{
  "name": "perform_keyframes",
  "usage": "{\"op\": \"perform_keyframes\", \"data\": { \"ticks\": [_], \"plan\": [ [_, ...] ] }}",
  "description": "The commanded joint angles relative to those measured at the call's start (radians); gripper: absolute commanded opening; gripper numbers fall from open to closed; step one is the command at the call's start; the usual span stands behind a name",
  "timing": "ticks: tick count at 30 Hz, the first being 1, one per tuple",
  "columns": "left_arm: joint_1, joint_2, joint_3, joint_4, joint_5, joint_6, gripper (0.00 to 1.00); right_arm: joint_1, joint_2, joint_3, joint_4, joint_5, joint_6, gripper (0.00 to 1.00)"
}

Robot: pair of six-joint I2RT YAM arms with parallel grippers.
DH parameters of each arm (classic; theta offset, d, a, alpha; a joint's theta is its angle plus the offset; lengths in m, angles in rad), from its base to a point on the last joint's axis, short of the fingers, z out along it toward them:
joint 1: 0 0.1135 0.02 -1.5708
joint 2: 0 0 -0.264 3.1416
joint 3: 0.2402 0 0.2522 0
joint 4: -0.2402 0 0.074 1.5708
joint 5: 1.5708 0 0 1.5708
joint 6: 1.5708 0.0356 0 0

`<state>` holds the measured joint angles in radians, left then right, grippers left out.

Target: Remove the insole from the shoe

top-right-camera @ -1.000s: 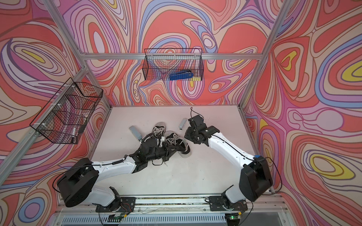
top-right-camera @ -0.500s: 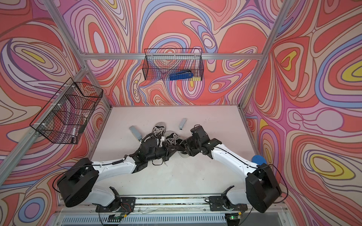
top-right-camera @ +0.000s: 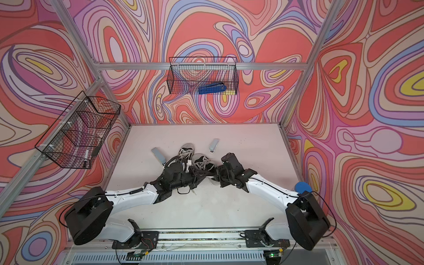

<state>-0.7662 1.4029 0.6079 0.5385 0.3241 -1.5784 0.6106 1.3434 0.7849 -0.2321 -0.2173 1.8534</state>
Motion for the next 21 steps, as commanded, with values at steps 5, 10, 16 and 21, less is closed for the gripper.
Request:
{"op": "perform_keyframes", "data": {
  "ticks": [5,10,16,21],
  "plan": [
    [0.152,-0.252,0.123,-0.721,-0.171,0.378,0.45,0.004,-0.024,-0.017,-0.014,0.007,-0.064,0.00],
    [0.168,-0.198,0.233,-0.971,-0.246,0.487,0.51,0.002,0.005,0.002,-0.012,-0.019,-0.142,0.00],
    [0.148,-0.044,0.373,-1.059,-0.273,0.523,0.59,0.002,0.007,0.009,-0.014,-0.020,-0.181,0.00],
    [0.134,0.056,0.429,-0.999,-0.258,0.507,0.74,0.002,0.004,0.008,-0.004,-0.026,-0.190,0.00]
  ]
}}
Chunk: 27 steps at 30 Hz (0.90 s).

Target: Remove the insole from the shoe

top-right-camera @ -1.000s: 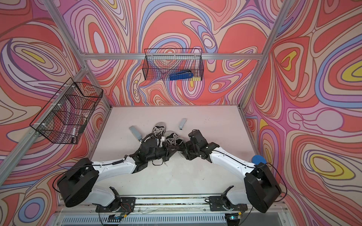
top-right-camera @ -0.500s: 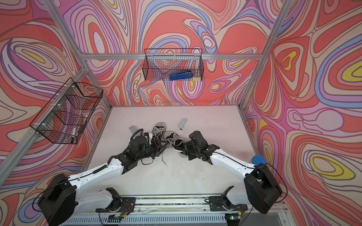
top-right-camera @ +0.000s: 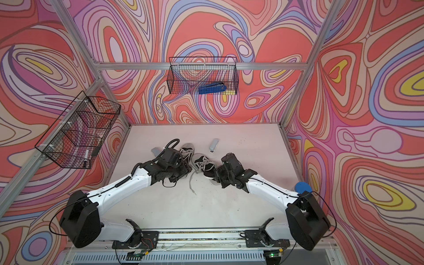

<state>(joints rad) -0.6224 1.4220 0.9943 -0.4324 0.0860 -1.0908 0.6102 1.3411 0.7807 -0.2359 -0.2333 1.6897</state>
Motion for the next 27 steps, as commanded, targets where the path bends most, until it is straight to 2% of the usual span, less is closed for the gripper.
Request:
{"op": "perform_keyframes", "data": {
  "ticks": [1,8,16,21,27],
  "plan": [
    [-0.011,0.063,0.055,-0.019,-0.016,0.010,0.75,0.003,0.006,0.012,0.001,-0.011,-0.031,0.00],
    [-0.014,0.223,0.155,0.086,0.014,-0.039,0.77,0.003,0.006,0.011,0.007,-0.023,-0.040,0.00],
    [-0.014,0.367,0.259,0.058,-0.047,-0.093,0.72,0.002,-0.010,0.008,0.015,-0.035,-0.059,0.00],
    [-0.015,0.459,0.321,0.015,-0.081,-0.118,0.72,0.003,-0.011,0.016,0.010,-0.063,-0.089,0.00],
    [-0.013,0.538,0.361,0.008,-0.113,-0.138,0.64,0.002,-0.042,0.023,-0.027,-0.078,-0.125,0.00]
  ]
}}
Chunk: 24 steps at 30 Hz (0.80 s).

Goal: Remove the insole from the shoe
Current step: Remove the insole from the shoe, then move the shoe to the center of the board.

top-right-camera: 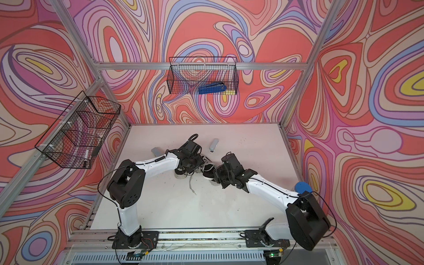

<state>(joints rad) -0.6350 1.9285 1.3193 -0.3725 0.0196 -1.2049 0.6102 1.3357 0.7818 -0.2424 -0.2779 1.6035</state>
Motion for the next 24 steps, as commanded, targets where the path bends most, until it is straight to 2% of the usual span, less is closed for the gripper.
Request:
{"op": "perform_keyframes", "data": {
  "ticks": [1,5,13,16,20,24],
  "plan": [
    [0.000,0.044,0.050,-0.060,-0.051,-0.021,0.62,0.002,-0.045,0.023,-0.027,-0.034,-0.045,0.00],
    [0.001,0.110,0.128,-0.130,-0.085,0.010,0.47,0.000,-0.079,0.057,-0.090,-0.054,-0.108,0.00],
    [0.004,0.183,0.222,-0.179,-0.110,0.080,0.41,0.002,-0.224,0.211,-0.399,-0.049,-0.309,0.00],
    [0.003,0.225,0.287,-0.187,-0.096,0.122,0.36,0.000,-0.300,0.279,-0.523,0.023,-0.415,0.00],
    [-0.009,0.280,0.387,-0.197,-0.075,0.189,0.30,0.001,-0.366,0.384,-0.689,0.200,-0.571,0.00],
    [-0.027,0.345,0.503,-0.223,-0.065,0.220,0.27,0.001,-0.386,0.456,-0.759,0.310,-0.668,0.00]
  ]
}}
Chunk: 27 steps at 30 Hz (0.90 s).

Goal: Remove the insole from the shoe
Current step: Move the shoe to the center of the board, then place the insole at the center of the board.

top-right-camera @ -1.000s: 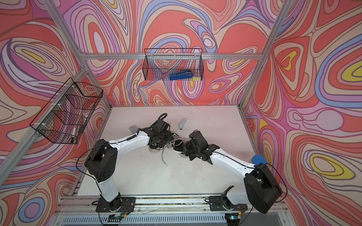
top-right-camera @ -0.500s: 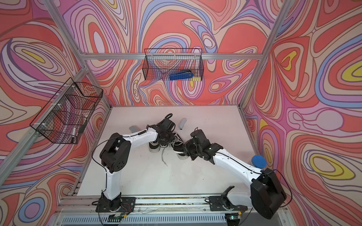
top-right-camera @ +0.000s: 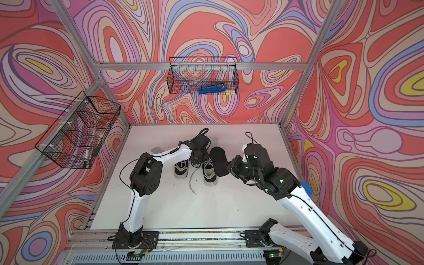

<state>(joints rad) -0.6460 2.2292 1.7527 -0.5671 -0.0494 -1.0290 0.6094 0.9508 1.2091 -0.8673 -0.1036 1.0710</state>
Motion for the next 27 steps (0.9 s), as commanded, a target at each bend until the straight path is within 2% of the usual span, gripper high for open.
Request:
{"op": "perform_keyframes", "data": {
  "ticks": [1,3,8,12,16,20,25,27],
  "plan": [
    [-0.018,0.063,0.097,-0.032,0.004,0.047,0.26,0.001,-0.004,0.039,-0.144,0.154,-0.144,0.00],
    [-0.018,0.103,0.160,-0.046,0.003,0.051,0.23,0.001,-0.008,0.052,-0.148,0.171,-0.161,0.00],
    [-0.018,0.179,0.297,-0.102,0.004,0.066,0.24,0.001,-0.002,0.058,-0.162,0.156,-0.185,0.00],
    [-0.017,0.121,0.269,-0.071,0.001,0.085,0.36,0.002,0.003,0.003,-0.219,0.133,-0.192,0.00],
    [-0.018,-0.032,0.161,0.004,0.005,0.112,0.44,0.000,-0.053,-0.187,-0.199,0.160,-0.161,0.00],
    [-0.020,-0.237,0.001,0.067,0.016,0.121,0.48,-0.002,-0.081,-0.366,-0.038,0.136,-0.124,0.00],
    [-0.018,-0.491,-0.206,0.045,-0.002,0.190,0.50,-0.016,-0.149,-0.529,0.117,0.200,-0.124,0.00],
    [-0.010,-0.594,-0.299,0.023,-0.001,0.229,0.51,-0.053,-0.141,-0.582,0.139,0.155,-0.130,0.00]
  ]
}}
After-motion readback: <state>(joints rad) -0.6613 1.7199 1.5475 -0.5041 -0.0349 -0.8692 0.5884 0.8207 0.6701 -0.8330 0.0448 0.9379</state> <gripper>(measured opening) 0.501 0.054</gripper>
